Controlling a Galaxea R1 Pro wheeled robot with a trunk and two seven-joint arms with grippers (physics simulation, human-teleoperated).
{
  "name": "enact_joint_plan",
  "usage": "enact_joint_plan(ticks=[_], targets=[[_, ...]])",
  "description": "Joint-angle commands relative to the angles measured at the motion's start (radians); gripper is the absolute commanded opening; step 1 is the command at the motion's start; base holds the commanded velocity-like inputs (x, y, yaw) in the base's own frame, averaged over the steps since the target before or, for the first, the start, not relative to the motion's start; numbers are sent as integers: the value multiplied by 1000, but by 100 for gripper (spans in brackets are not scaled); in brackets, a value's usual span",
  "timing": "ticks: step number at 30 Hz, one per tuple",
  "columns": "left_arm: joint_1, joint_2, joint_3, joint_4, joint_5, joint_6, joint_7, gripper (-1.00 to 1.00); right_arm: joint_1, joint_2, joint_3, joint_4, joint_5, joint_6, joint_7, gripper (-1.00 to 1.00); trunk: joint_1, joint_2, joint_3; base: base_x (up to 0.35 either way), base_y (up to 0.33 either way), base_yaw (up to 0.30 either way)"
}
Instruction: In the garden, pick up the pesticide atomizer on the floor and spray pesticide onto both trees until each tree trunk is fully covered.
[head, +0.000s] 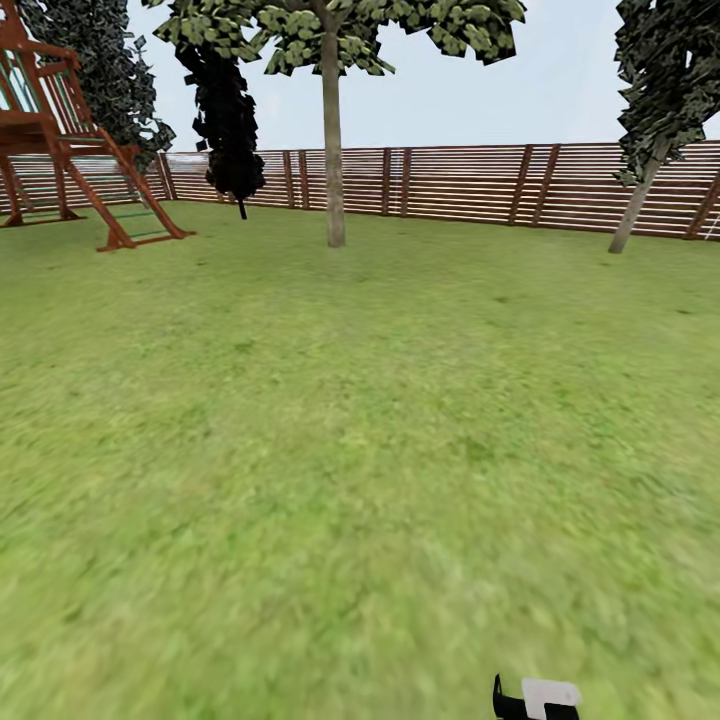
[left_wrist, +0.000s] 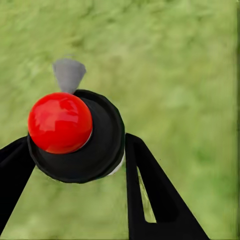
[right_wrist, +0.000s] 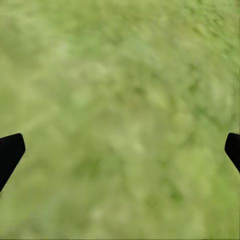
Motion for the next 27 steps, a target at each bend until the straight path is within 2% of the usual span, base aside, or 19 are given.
enact_joint_plan(ticks=[1,27], targets=[[0,0,0,0,0,-1,0,-100,0,0,0,0,0,0,0,100,0,0,0,337,0,0],[0,0,0,0,2,-1,0,-100,0,0,0,0,0,0,0,100,0,0,0,337,0,0]])
